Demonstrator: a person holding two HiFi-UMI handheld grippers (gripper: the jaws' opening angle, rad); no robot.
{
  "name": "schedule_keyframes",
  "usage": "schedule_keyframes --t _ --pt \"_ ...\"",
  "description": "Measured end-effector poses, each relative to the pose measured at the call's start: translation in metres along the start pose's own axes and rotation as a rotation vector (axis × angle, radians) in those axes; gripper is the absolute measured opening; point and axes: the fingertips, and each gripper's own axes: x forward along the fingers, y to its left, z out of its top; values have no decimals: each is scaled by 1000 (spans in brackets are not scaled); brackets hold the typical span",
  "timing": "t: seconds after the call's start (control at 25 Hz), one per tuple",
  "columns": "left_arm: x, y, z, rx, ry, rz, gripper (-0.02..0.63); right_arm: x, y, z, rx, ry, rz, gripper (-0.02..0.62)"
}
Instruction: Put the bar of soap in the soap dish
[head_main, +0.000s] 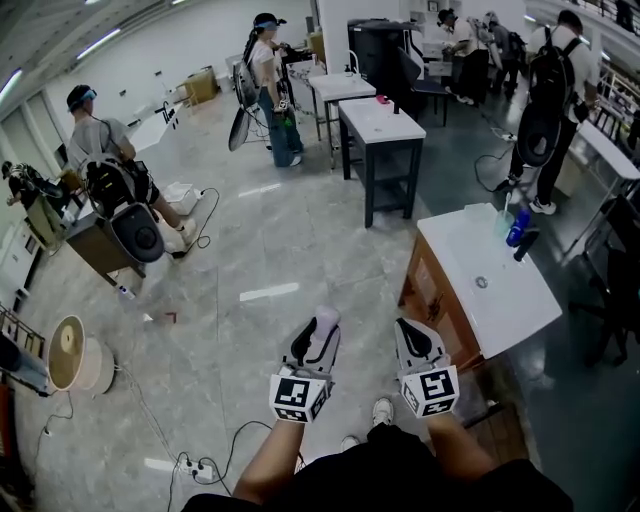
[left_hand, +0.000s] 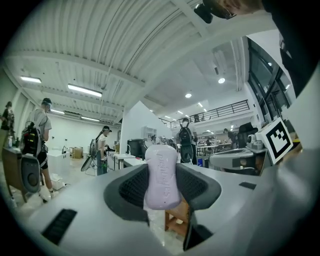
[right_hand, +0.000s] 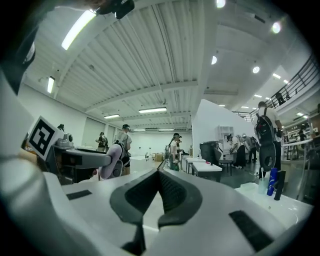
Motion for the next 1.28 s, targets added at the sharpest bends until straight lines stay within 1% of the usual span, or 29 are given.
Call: schedule_keyframes --t 0.12,0.24,0.56,0.76,0.96,1.12,1.28 --pt "19 2 -6 4 21 -9 190 14 -12 -4 -4 10 8 15" --pt "44 6 -8 13 37 -20 190 33 -29 -2 5 -6 20 15" --pt "136 15 -2 17 45 -43 190 99 -90 1 20 -26 42 15" --pt "186 13 -1 13 53 -61 190 126 -133 2 -2 -10 44 15" --pt "226 13 -3 19 70 -65 190 148 -175 -4 8 -8 33 15" --pt "254 11 -6 27 96 -62 190 162 -198 -9 17 0 43 15" --pt "273 14 -12 19 96 -49 190 176 -219 -14 26 -9 35 15"
